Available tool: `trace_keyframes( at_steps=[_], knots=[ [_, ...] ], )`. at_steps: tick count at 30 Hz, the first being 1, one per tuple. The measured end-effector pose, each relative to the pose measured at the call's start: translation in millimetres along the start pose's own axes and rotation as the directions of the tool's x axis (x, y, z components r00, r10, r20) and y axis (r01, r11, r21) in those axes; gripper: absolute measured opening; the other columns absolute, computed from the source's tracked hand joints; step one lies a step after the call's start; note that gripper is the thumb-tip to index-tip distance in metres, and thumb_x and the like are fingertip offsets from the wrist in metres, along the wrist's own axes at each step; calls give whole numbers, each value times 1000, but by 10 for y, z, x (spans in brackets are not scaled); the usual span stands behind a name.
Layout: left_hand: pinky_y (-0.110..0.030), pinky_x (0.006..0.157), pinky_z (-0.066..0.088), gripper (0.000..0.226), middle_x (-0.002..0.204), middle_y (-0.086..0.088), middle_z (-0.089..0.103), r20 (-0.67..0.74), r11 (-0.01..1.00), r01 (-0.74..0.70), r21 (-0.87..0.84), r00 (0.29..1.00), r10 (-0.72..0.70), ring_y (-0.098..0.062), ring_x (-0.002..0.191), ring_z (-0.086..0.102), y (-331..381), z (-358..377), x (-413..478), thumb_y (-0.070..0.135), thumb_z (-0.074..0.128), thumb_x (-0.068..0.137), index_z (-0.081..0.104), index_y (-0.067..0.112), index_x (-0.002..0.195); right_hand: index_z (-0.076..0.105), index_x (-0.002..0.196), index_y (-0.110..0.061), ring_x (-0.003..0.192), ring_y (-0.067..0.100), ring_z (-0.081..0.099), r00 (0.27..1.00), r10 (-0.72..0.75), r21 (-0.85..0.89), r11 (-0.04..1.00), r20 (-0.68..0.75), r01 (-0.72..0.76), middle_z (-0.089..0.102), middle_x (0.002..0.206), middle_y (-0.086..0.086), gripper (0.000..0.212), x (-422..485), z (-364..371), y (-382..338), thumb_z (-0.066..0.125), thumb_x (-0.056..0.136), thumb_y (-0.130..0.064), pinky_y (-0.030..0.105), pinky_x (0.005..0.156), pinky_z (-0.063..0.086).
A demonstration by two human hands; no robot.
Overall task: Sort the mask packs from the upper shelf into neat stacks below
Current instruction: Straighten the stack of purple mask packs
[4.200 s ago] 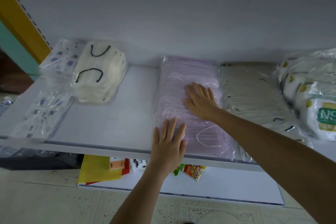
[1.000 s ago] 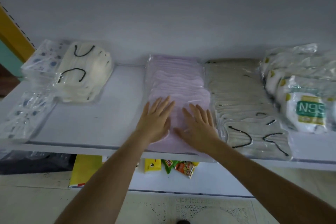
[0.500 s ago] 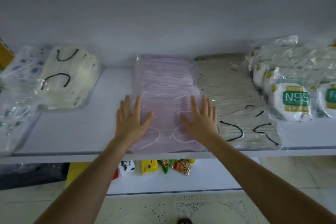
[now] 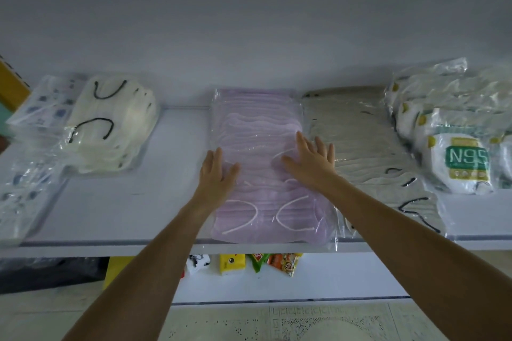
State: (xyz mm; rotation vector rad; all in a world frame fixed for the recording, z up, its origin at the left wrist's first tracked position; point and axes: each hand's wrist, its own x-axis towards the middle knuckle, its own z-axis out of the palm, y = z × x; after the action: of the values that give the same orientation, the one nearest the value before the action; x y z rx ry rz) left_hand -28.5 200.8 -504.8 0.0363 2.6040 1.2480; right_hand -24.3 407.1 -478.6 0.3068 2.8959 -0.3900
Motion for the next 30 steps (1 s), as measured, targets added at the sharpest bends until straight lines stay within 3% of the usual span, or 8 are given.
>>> trace_keyframes(
  at_steps=[4, 6, 10, 14, 19, 26, 28, 30],
  knots=[
    [-41, 118, 8, 67, 158, -10, -7, -88, 996, -47, -70, 995, 41, -24, 146, -1, -16, -50, -60, 39, 43, 97, 9, 18, 151, -9, 149, -19, 145, 25, -11, 998, 4, -19, 1000, -69, -5, -8, 158, 8, 74, -76, -59, -12, 30, 96, -53, 46, 114, -11],
    [-36, 116, 5, 70, 159, -6, -5, -76, 995, -94, -25, 993, 92, -20, 146, -3, -99, -84, -156, 46, 45, 93, 14, 22, 150, -9, 149, -22, 144, 24, -13, 989, -108, -44, 994, -100, 104, -11, 157, 6, 76, -313, -41, 13, 29, 94, -57, 45, 113, -13],
    [-26, 114, 1, 112, 157, 2, 8, 130, 903, -331, 273, 943, 307, -17, 146, 2, -317, -151, -345, 93, 24, 63, 23, 20, 149, 1, 150, -28, 145, 23, -11, 952, -305, -112, 945, 27, 306, -7, 158, 0, 97, -906, 144, 79, 9, 65, -74, 37, 109, -18],
    [-30, 115, 1, 101, 156, 9, -2, 317, 738, -462, 491, 884, 343, -15, 146, -3, -270, -188, -424, 75, 16, 64, 11, 21, 150, 52, 132, -12, 126, 45, 43, 925, -381, -155, 914, -2, 376, 47, 138, 21, 73, -1121, 461, 162, 31, 77, -55, 52, 100, 19],
    [-31, 115, 5, 93, 159, 4, 1, 457, 520, -542, 660, 839, 295, -14, 146, 0, 12, -130, -320, 64, -4, 69, 3, 21, 151, 58, 124, -10, 115, 41, 55, 954, -298, -158, 944, -42, 288, 57, 128, 18, 61, -1201, 606, 123, 37, 80, -45, 52, 91, 44],
    [-41, 114, 13, 96, 157, 3, 16, 371, 460, -467, 755, 883, 288, -15, 142, 19, -49, -86, -445, 65, -10, 68, 9, 20, 151, 48, 134, -11, 124, 39, 48, 956, -292, -136, 949, -37, 285, 50, 136, 18, 61, -1320, 716, 177, 30, 89, -49, 47, 100, 29],
    [-42, 114, 13, 92, 157, 4, 16, 336, 461, -414, 785, 910, 244, -16, 142, 19, -46, -111, -451, 69, -5, 74, 6, 20, 151, 36, 143, -14, 137, 39, 29, 958, -288, -69, 955, 6, 288, 33, 149, 17, 77, -1295, 660, 130, 3, 91, -60, 46, 107, 9],
    [-44, 115, 12, 96, 157, 5, 15, 301, 451, -370, 812, 928, 218, -16, 142, 19, -54, -118, -443, 70, -9, 70, 4, 21, 151, 17, 149, -21, 145, 33, 4, 954, -299, -48, 953, -27, 298, 9, 157, 12, 95, -1246, 649, 101, -24, 76, -67, 41, 110, -8]
  ],
)
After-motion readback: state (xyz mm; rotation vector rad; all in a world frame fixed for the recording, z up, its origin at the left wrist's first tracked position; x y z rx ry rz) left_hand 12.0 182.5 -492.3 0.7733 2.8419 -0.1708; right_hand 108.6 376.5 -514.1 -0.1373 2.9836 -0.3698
